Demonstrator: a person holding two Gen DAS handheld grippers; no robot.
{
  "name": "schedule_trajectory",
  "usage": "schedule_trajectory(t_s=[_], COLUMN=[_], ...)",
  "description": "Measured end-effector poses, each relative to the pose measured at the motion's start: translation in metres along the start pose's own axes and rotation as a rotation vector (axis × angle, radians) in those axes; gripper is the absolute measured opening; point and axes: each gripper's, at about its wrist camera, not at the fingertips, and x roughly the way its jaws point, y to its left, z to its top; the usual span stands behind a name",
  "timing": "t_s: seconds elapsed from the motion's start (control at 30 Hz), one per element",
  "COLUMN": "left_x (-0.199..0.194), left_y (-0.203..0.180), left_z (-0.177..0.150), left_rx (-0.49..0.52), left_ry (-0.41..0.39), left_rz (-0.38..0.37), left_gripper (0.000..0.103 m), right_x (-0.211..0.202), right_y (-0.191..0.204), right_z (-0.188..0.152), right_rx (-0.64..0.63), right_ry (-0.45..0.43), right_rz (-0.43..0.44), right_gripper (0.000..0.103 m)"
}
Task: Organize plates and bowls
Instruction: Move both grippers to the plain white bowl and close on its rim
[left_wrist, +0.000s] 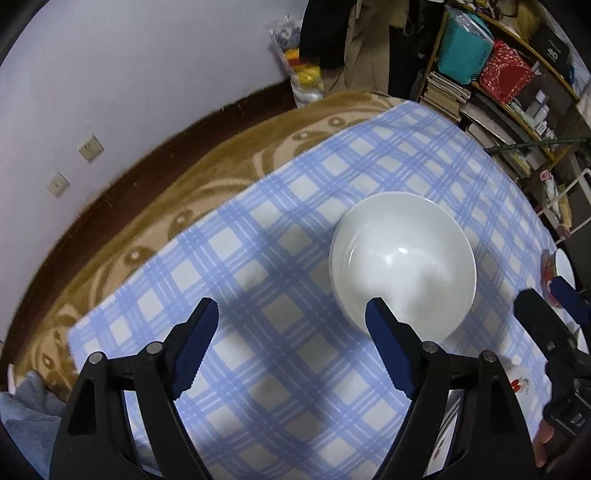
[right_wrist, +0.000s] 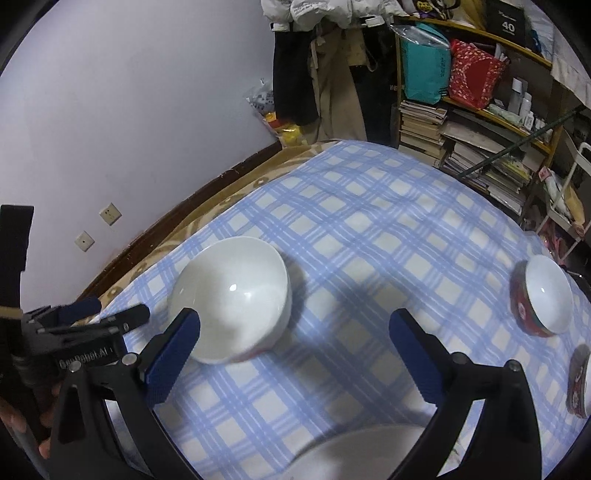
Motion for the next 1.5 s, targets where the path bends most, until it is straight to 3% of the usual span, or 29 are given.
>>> schedule_trajectory(t_s=[0.23,0.33,0.6,0.77,1.0,1.1,1.23,1.4,1.47,1.5], left_x=[0.017,0.023,0.032,0.045,0.064,0.071,0.082,0.095,0.094,0.093], left_y=[0.004,0.004,0.001,0.003,0.004,0.005,0.01,0.005,0.001,-0.002], left_z=[0.005,0.008,0.013,0.014,0.013,0.013,0.014,0.017,0.018,0.019], left_rx=[-0.033,-0.039,-0.034,-0.064,-0.106,-0.116,-0.174,-0.164,-0.145,-0.131], left_ry=[0.029,0.049,0.065,0.102,0.106,0.122,0.155,0.174,0.173,0.168], left_rz=[-0.035,-0.058,-0.056,-0.068,-0.049,-0.073,-0.14,-0.181,-0.194,-0.2], left_gripper=[0.081,0.081,0.081,0.081,0.077,0.054,0.045,0.038,0.031,0.026], right_x=[0.028,0.038,0.059,0.068,0.086,0.096,0.113,0.13,0.128,0.128], right_y=[0.015,0.011,0.007,0.003,-0.008,-0.009,-0.013,-0.014,-0.017,-0.019], right_z=[0.012,0.012,0.009,0.007,0.005,0.003,0.001,0.002,0.005,0.006], right_rx=[-0.027,0.018,0.052,0.066,0.109,0.108,0.136,0.139,0.163,0.175], right_ry=[0.029,0.061,0.126,0.151,0.181,0.212,0.265,0.302,0.289,0.293], right_rz=[-0.03,0.003,0.021,-0.032,-0.032,-0.02,0.021,0.015,0.045,0.09], right_gripper=[0.103,0.103,0.103,0.103,0.102,0.084,0.06,0.049,0.035,0.022])
